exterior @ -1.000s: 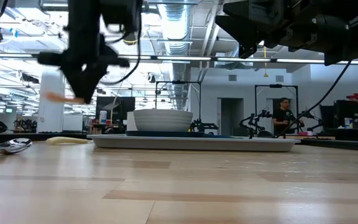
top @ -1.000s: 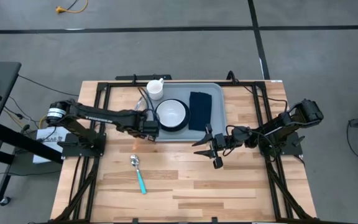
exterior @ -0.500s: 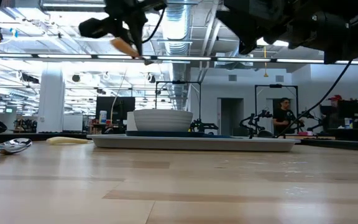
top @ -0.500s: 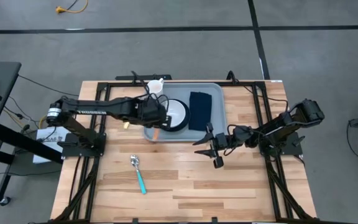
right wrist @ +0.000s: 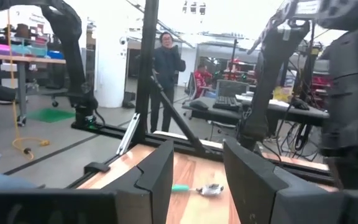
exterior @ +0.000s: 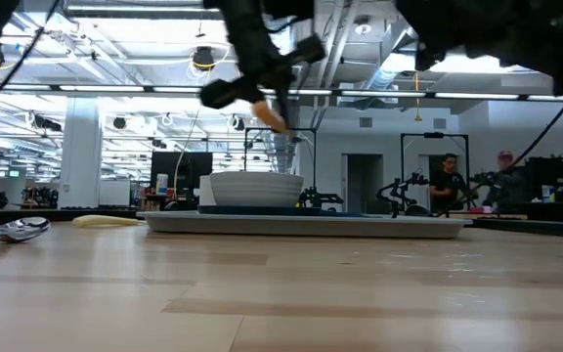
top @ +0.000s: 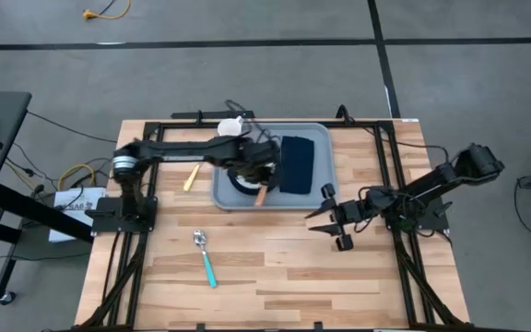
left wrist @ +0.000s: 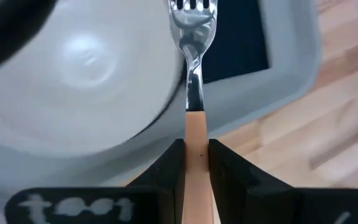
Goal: Set up tray
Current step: Put the orange fork on top of the blue napkin on the gray tray
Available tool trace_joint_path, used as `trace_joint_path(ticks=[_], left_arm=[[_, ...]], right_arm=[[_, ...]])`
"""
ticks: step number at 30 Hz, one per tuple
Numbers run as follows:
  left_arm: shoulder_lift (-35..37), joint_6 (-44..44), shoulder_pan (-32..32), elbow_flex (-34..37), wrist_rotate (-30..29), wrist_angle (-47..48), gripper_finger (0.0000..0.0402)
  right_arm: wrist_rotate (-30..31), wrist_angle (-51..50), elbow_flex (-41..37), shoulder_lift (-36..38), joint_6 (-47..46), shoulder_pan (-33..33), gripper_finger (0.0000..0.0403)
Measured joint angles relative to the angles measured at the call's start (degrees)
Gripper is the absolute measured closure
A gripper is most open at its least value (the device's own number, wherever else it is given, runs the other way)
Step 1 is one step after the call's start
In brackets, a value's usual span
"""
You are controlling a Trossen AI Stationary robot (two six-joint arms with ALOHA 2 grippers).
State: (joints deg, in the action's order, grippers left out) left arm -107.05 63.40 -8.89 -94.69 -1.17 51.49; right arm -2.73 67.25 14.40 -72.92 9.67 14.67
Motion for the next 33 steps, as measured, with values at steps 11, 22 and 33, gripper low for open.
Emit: trace_joint_path(ticks=[11, 22, 33], left_arm=[[-23.0, -9.3, -2.3, -35.7, -0.7, 13.9, 0.0356], [-31.2, -1.7, -6.2, -37.7, 2.2, 10.9, 0.0355], [-31.5, -1.3, -5.3, -37.6, -1.6, 0.8, 0.0354]], right_arm=[[0.0, -1.3, -5.4, 6.6, -0.6, 1.2, 0.0269], [0.0, -4.6, -5.5, 6.7, -0.6, 4.3, 0.0269], [0.0, -5.1, -5.5, 6.6, -0.2, 4.3, 0.0269]])
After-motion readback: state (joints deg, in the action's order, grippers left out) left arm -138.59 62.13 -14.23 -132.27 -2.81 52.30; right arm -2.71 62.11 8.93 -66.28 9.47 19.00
